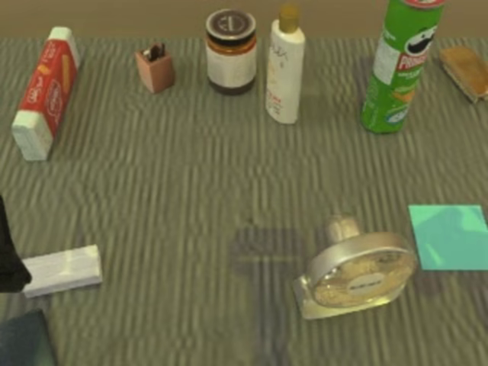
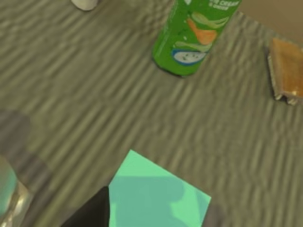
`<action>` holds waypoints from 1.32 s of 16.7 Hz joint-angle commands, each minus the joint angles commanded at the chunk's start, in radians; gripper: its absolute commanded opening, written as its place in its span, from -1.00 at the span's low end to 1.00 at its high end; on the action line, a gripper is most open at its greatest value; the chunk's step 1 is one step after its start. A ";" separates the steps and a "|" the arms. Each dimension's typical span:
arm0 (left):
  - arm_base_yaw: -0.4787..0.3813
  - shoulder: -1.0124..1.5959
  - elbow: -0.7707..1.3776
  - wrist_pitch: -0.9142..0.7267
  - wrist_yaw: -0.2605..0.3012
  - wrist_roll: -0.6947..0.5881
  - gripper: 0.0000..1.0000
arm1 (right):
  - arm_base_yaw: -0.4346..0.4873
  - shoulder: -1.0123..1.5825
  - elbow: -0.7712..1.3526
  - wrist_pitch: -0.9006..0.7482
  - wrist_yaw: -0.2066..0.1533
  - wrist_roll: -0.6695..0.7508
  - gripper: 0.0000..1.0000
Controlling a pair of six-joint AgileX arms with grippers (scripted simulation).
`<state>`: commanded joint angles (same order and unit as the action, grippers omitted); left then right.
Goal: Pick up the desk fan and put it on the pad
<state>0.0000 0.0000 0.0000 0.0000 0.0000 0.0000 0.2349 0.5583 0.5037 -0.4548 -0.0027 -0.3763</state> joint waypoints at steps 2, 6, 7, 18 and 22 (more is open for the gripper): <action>0.000 0.000 0.000 0.000 0.000 0.000 1.00 | 0.073 0.198 0.164 -0.146 0.001 -0.119 1.00; 0.000 0.000 0.000 0.000 0.000 0.000 1.00 | 0.217 0.598 0.490 -0.435 0.004 -0.354 1.00; 0.000 0.000 0.000 0.000 0.000 0.000 1.00 | 0.251 0.693 0.566 -0.503 0.005 -0.409 1.00; 0.000 0.000 0.000 0.000 0.000 0.000 1.00 | 0.450 1.209 1.035 -0.888 0.004 -0.732 1.00; 0.000 0.000 0.000 0.000 0.000 0.000 1.00 | 0.445 1.206 1.033 -0.885 0.004 -0.730 1.00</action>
<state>0.0000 0.0000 0.0000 0.0000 0.0000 0.0000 0.6801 1.7643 1.5362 -1.3399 0.0014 -1.1068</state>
